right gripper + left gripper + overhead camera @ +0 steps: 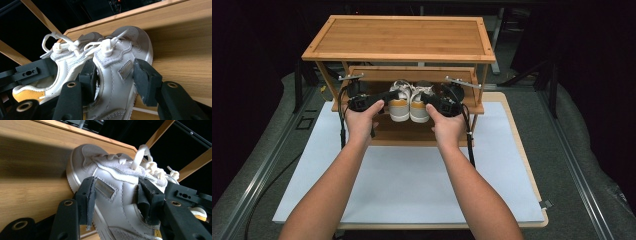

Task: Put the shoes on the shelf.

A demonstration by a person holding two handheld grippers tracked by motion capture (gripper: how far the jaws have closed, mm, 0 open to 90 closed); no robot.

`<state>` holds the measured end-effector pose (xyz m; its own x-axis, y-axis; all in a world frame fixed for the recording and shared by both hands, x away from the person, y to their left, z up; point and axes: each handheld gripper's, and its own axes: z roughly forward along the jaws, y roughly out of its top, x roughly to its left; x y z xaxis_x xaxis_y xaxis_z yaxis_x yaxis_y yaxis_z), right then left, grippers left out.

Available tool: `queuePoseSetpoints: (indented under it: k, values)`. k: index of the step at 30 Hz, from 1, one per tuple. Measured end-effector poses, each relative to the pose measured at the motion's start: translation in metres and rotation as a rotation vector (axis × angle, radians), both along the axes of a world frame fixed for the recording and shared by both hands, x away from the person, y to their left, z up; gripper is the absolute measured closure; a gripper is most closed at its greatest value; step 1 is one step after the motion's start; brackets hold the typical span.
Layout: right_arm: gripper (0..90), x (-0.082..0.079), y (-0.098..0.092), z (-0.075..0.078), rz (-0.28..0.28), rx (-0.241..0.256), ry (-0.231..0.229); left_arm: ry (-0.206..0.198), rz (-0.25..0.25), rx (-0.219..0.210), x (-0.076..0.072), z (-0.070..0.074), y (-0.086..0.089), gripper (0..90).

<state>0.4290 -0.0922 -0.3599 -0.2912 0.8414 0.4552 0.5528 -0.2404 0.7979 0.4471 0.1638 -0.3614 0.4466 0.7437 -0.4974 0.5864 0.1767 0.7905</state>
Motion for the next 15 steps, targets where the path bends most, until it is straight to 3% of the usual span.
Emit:
queuePoseSetpoints:
  k: [7,15]
  values:
    - [51.9,0.008,-0.002,0.008,0.026,-0.054,0.041,0.01,-0.007,0.046,0.004,0.007,-0.003,48.0]
    - [51.9,0.01,-0.003,0.011,0.04,-0.047,0.043,0.025,-0.019,0.065,0.007,0.012,-0.002,48.1]
